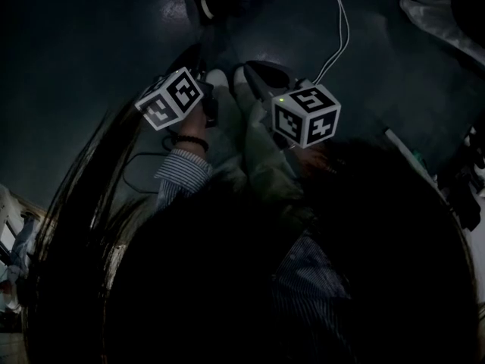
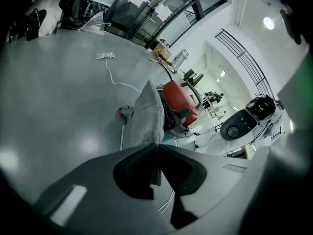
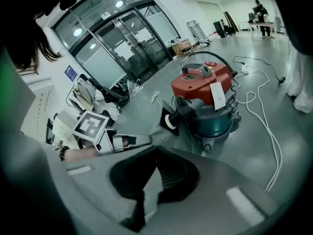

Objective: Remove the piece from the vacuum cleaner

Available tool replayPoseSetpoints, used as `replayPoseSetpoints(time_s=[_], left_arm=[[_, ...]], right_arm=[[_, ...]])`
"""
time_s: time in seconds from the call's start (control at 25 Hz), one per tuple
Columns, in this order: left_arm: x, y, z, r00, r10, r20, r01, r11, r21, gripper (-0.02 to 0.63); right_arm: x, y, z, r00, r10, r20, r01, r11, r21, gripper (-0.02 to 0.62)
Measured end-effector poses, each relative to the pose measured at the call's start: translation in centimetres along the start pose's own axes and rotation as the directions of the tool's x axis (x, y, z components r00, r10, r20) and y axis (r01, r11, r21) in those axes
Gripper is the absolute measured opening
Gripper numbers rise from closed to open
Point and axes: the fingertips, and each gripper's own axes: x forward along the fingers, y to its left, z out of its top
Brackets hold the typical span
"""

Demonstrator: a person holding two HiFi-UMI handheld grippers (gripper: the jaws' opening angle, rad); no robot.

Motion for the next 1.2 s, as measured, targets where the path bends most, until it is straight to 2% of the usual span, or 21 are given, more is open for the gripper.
replayPoseSetpoints(time_s=[0.16, 0.24, 0.36, 0.52, 0.64, 0.8, 0.96, 1.08, 1.2], left_arm=[[-0.2, 0.1, 0.1, 1.000, 0.010, -0.001, -0.010, 1.000, 0.001, 0.031], [-0.3, 0.2, 0.3, 1.000, 0.024, -0.002, -0.023, 0.999, 0.027, 0.031], [-0.2, 0.9, -0.4, 1.000, 0.028, 0.008, -0.028, 1.000, 0.012, 0.029], [-0.2, -0.1, 0.3, 1.000, 0.016, 0.010, -0.017, 0.998, 0.064, 0.029], [0.0, 1.1, -0.3, 0.999, 0.035, -0.003, -0.035, 0.999, 0.014, 0.029], [-0.8, 1.4, 0.3, 0.999, 0.052, 0.017, -0.053, 0.997, 0.053, 0.029], [-5.0, 1.7, -1.1, 0.998, 0.057, 0.022, -0.057, 0.998, 0.021, 0.028], [-5.4, 1.7, -0.7, 0.998, 0.048, 0.045, -0.050, 0.998, 0.040, 0.028], [-4.8, 1.6, -0.5, 0.996, 0.034, 0.084, -0.032, 0.999, -0.024, 0.028]], right_arm=[[0.0, 0.2, 0.0, 1.000, -0.001, -0.002, 0.001, 1.000, -0.002, 0.002], [0.2, 0.2, 0.1, 1.000, 0.000, -0.006, 0.000, 1.000, -0.002, 0.002], [0.5, 0.1, -0.1, 1.000, 0.002, -0.010, -0.002, 1.000, 0.002, 0.002], [0.5, 0.2, -0.4, 1.000, 0.006, -0.009, -0.006, 1.000, 0.002, 0.002], [0.3, 0.0, -0.2, 1.000, 0.009, -0.008, -0.009, 1.000, 0.003, 0.002], [0.0, -0.4, 0.7, 1.000, 0.011, 0.002, -0.011, 1.000, -0.007, 0.002], [-1.6, 2.1, 0.3, 1.000, 0.011, 0.016, -0.011, 1.000, -0.005, 0.002], [-1.2, 2.3, 1.0, 1.000, 0.017, 0.018, -0.017, 1.000, -0.010, 0.002], [-0.7, 1.8, 1.5, 1.000, 0.024, 0.011, -0.024, 1.000, -0.011, 0.002]])
